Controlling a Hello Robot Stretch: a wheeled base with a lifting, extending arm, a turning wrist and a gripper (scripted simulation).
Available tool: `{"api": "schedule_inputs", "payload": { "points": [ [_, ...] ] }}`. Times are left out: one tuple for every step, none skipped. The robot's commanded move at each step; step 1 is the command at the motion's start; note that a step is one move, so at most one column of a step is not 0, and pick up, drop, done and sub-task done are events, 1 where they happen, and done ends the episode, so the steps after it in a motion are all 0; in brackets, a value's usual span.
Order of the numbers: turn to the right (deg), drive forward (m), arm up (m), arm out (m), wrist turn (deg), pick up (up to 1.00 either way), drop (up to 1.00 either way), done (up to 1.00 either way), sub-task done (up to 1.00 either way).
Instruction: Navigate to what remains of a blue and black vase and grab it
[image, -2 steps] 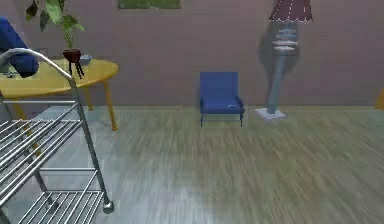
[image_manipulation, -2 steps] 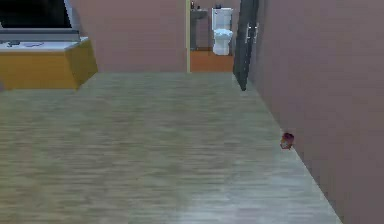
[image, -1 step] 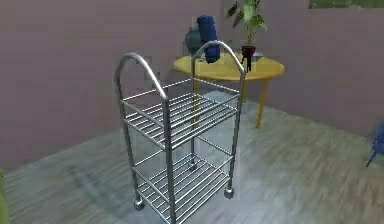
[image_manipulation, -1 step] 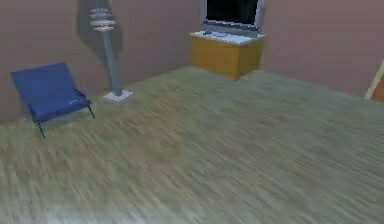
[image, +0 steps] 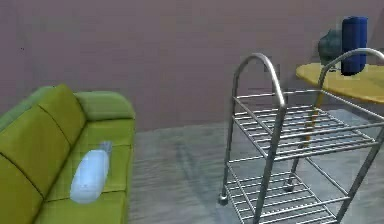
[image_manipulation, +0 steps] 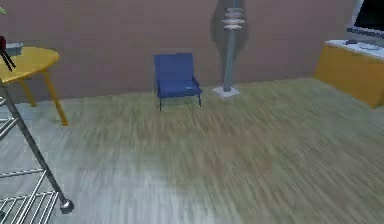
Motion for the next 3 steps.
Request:
{"api": "schedule_inputs", "payload": {
  "points": [
    [0.0, 1.00, 0.00, 0.00, 0.0, 0.00, 0.00, 0.00, 0.00],
    [0.0, 0.50, 0.00, 0.00, 0.0, 0.00, 0.00, 0.00, 0.00],
    [45.0, 0.00, 0.00, 0.00, 0.0, 0.00, 0.00, 0.00, 0.00]
  ]
}}
